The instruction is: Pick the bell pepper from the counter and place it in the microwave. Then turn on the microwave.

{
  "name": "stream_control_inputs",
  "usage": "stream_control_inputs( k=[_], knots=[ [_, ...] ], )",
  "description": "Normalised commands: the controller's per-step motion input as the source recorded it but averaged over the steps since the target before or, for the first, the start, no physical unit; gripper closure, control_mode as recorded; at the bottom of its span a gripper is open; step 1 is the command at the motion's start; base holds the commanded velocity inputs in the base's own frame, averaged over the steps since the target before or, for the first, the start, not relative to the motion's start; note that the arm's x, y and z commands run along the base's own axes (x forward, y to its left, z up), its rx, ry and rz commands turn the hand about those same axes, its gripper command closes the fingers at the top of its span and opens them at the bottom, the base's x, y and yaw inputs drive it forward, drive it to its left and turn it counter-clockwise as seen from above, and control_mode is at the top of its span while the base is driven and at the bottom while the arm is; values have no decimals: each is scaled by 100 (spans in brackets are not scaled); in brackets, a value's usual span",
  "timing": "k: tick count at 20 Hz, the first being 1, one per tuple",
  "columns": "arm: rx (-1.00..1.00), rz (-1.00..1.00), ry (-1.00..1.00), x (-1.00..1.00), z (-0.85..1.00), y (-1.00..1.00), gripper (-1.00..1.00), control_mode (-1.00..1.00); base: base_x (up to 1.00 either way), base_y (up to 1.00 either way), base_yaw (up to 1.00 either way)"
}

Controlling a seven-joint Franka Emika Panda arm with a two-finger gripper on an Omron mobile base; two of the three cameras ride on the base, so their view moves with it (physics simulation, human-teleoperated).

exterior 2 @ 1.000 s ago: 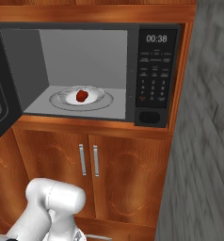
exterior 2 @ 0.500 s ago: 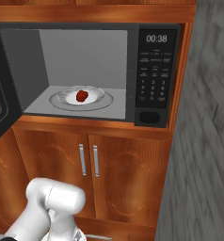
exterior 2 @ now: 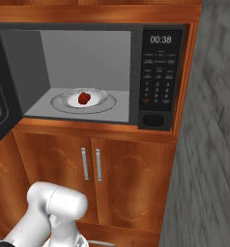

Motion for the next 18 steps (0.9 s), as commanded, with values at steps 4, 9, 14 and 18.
stream_control_inputs(
  k=[4,9,14,18],
  knots=[
    [0,-2,-4,0,0,19,-100,-100,0,0,0],
    [0,-3,-2,0,0,16,-100,-100,0,0,0],
    [0,-3,0,0,-3,15,-100,-100,0,0,0],
    [0,-3,0,0,-6,16,-100,-100,0,0,0]
  ],
)
